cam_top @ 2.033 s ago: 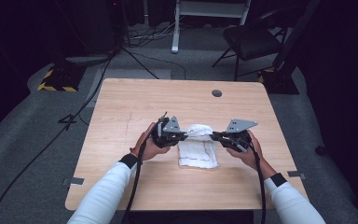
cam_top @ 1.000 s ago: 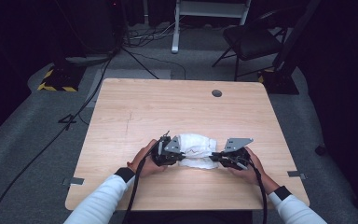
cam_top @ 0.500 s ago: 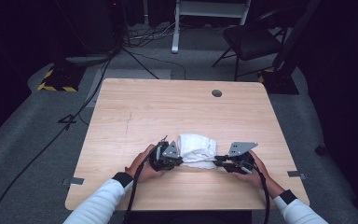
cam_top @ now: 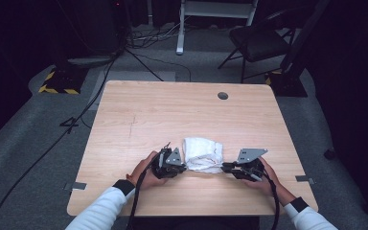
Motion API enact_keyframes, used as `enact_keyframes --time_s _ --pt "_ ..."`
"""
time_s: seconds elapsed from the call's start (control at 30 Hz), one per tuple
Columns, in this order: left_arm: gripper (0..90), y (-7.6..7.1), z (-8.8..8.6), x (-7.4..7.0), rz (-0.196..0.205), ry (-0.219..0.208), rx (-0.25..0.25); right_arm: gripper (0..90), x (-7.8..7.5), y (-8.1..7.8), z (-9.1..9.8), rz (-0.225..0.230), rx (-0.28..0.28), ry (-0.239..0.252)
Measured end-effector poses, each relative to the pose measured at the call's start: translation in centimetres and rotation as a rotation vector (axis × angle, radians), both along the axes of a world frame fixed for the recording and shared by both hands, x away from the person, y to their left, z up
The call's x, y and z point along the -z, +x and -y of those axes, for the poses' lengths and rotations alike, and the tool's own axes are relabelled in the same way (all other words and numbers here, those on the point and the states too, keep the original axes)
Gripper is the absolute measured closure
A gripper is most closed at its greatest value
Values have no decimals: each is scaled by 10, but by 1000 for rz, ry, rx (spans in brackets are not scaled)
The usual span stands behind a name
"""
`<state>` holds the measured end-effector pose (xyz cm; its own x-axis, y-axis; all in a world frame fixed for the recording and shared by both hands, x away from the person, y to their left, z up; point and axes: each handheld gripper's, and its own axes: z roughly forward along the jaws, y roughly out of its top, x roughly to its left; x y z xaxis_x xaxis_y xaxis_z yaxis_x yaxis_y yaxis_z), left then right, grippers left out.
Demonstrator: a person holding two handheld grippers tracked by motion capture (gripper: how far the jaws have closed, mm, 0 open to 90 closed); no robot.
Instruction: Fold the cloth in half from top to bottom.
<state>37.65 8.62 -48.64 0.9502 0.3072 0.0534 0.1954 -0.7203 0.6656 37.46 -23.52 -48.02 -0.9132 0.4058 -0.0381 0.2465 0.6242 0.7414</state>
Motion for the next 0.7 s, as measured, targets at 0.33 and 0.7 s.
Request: enact_keyframes --time_s 0.33,0.7 --pt "747 1 -6 -15 40 -36 -9 749 -9 -1 4 29 27 20" --pt "572 4 -14 -34 96 -47 -80 667 -30 1 11 92 73 53"
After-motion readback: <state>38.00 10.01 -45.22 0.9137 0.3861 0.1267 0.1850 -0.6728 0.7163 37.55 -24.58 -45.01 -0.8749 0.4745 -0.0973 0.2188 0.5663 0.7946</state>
